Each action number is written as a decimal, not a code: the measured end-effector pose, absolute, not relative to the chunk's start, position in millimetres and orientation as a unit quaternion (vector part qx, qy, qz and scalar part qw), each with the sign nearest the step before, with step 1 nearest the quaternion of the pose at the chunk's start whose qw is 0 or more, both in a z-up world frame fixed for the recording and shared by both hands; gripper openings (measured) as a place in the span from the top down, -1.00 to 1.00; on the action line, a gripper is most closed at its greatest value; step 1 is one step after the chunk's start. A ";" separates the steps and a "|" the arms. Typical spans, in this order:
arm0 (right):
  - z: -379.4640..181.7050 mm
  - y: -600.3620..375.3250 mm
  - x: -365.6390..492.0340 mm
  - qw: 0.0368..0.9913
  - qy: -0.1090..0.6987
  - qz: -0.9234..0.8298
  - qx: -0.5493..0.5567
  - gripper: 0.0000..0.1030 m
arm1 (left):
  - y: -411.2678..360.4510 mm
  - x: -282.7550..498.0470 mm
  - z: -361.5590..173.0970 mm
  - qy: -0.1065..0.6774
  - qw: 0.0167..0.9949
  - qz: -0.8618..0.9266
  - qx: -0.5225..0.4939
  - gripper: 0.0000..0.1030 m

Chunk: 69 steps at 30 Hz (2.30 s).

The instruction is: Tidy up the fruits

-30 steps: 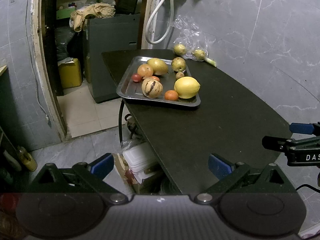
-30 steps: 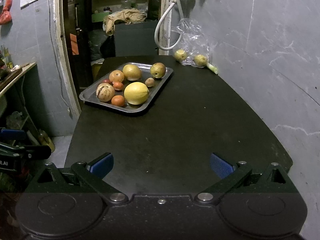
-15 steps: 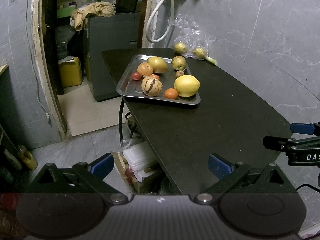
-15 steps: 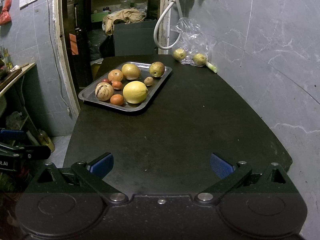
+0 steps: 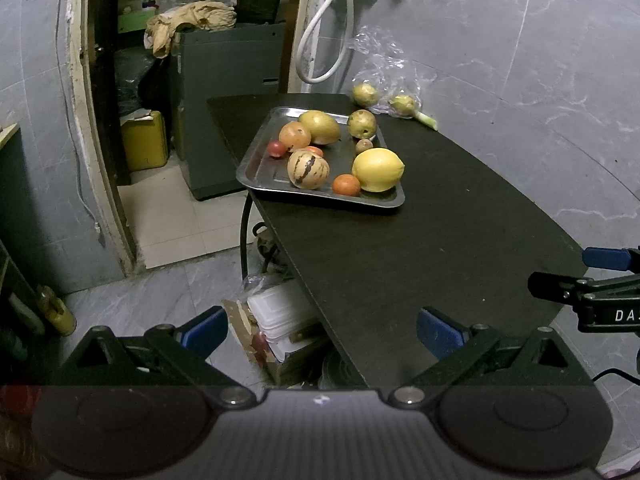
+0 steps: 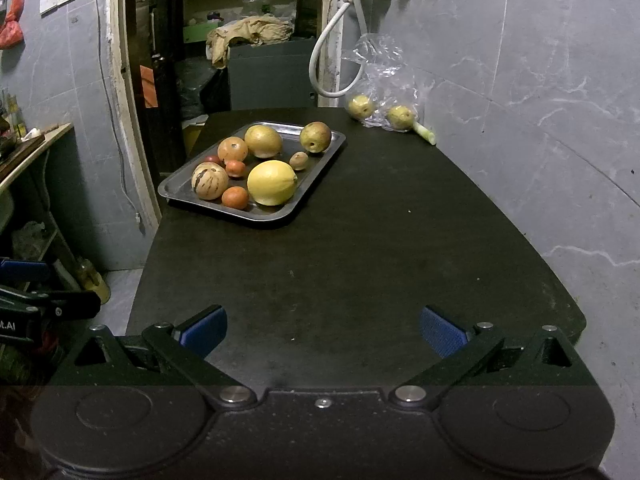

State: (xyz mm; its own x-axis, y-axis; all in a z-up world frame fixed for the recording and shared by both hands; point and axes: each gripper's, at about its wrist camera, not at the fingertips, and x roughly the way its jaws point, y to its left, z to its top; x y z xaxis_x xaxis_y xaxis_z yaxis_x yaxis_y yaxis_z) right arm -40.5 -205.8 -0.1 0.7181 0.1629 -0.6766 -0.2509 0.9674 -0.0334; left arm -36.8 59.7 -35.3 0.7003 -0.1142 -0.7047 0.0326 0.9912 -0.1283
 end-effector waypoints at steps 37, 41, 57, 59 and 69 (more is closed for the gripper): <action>-1.2 -205.3 -40.5 0.924 0.361 0.111 -0.061 -0.99 | 60.3 -34.1 -35.8 0.389 0.919 -0.038 -0.055 -0.99; -1.2 -205.4 -40.4 0.924 0.362 0.110 -0.061 -0.99 | 60.3 -34.1 -35.8 0.389 0.919 -0.038 -0.055 -0.99; -2.3 -206.9 -38.6 0.923 0.364 0.110 -0.060 -0.99 | 59.8 -34.2 -36.9 0.390 0.918 -0.038 -0.055 -0.99; -2.2 -206.9 -38.6 0.923 0.364 0.110 -0.060 -0.99 | 59.8 -34.0 -36.8 0.390 0.918 -0.038 -0.055 -0.99; -3.4 -208.0 -37.6 0.923 0.364 0.110 -0.060 -0.99 | 48.8 -37.1 -35.1 0.388 0.921 -0.026 -0.040 -0.99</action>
State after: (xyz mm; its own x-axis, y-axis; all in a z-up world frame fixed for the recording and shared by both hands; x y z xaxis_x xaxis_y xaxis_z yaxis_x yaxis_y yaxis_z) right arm -37.6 -208.0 -3.4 0.7100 0.1597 -0.6859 -0.2478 0.9683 -0.0311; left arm -37.1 48.8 -35.1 0.6981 -0.0783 -0.7117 0.0166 0.9955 -0.0933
